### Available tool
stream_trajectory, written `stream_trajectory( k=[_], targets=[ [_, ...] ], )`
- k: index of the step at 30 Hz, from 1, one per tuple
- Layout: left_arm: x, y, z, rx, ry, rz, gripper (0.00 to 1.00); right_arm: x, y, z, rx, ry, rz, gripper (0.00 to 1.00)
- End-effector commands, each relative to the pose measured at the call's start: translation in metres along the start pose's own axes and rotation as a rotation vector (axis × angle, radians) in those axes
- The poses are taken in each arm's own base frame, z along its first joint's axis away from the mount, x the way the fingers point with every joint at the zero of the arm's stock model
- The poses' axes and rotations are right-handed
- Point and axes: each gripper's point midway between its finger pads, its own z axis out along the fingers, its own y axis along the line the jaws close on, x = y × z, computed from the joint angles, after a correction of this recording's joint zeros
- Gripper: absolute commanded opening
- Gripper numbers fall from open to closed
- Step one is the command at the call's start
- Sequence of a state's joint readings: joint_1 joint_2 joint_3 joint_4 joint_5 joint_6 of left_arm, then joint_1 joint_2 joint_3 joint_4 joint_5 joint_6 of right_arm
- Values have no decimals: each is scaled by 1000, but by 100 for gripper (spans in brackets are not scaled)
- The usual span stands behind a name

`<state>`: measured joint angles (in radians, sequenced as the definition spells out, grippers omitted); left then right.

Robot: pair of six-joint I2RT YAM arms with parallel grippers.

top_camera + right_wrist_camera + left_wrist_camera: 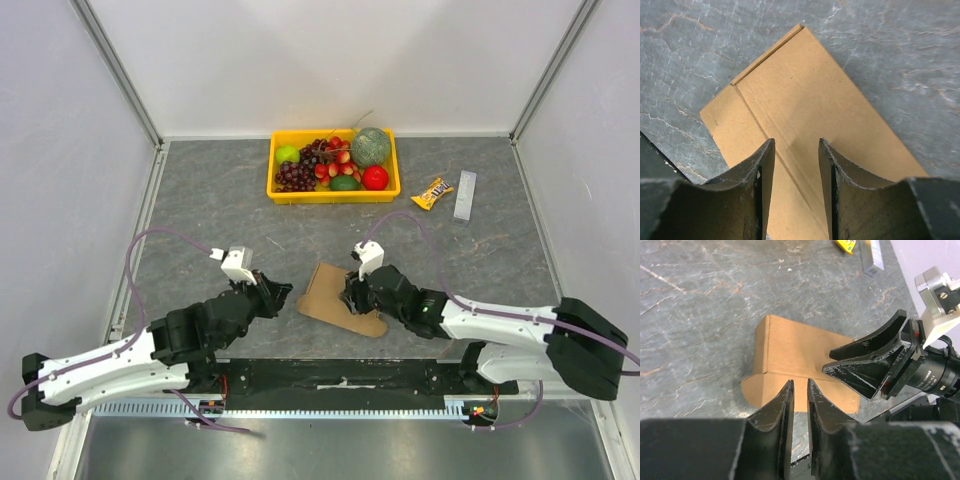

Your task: Fold the paper box

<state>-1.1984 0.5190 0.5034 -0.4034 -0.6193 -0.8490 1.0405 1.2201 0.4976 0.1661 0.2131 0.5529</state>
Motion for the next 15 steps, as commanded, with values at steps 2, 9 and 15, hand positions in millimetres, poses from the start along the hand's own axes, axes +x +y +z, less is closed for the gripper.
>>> stream_trajectory(
  k=[2,9,15],
  targets=[
    [-9,-26,18,67,-53,89,23,-39,-13,-25,89,-97,-1,49],
    [4,-29,50,52,100,168,30,-24,-33,-56,189,-47,135,57],
    [8,-16,59,63,129,156,33,-3,-41,-77,201,-4,247,58]
  ],
)
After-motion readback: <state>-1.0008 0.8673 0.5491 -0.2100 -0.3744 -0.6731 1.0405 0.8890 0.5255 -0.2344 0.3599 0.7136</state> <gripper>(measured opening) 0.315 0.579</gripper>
